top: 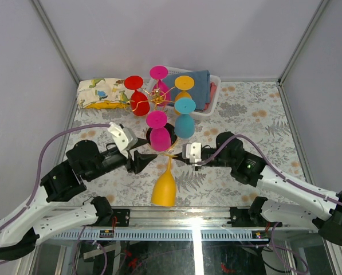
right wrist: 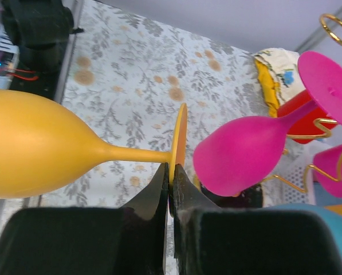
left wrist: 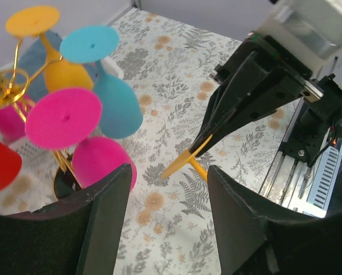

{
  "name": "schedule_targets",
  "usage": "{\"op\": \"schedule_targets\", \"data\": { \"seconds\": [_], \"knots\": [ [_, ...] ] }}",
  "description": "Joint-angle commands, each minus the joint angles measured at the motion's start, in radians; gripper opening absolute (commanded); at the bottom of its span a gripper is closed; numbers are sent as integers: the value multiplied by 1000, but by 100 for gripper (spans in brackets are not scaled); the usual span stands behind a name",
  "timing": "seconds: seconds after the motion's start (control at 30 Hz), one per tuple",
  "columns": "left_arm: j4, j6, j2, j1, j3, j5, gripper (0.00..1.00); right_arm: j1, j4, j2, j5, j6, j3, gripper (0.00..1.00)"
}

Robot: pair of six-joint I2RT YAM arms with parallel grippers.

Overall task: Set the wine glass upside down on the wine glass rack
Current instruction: Turn the wine glass upside down at the wine rack.

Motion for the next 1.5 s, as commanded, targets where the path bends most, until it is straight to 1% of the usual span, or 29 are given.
{"op": "schedule_targets", "data": {
  "seconds": [0.0, 0.03, 0.13, 0.27, 0.37, 0.63, 0.8, 0.9, 1.1, 1.27, 1.37, 1.47],
  "knots": [
    [67, -195, -69, 2, -87, -162, 58, 46, 73, 6, 182, -120, 24, 0],
    [79, -223, -88, 2, -108, -176, 62, 54, 78, 9, 196, -127, 30, 0],
    [122, -298, -155, 2, -164, -205, 65, 70, 120, 11, 242, -147, 34, 0],
    [176, -370, -209, 2, -220, -240, 67, 77, 232, -8, 244, -173, 0, 0],
    [194, -398, -222, 2, -236, -252, 67, 79, 281, -4, 252, -201, -7, 0],
    [238, -441, -167, 2, -257, -152, 67, 85, 357, -6, 315, -290, 8, 0],
    [295, -485, -118, 2, -280, -125, 67, 88, 391, -26, 266, -306, -2, 0],
    [345, -505, -90, 2, -290, -108, 65, 96, 447, -43, 214, -289, -27, 0],
    [394, -503, -45, 2, -282, -75, 56, 120, 449, -53, 207, -300, -26, 0],
    [424, -494, -29, 2, -278, -65, 54, 129, 449, -53, 190, -283, -30, 0],
    [439, -488, -19, 2, -276, -52, 47, 134, 457, -51, 187, -272, -32, 0],
    [446, -482, -16, 2, -276, -36, 34, 134, 453, -49, 193, -273, -33, 0]
  ]
}}
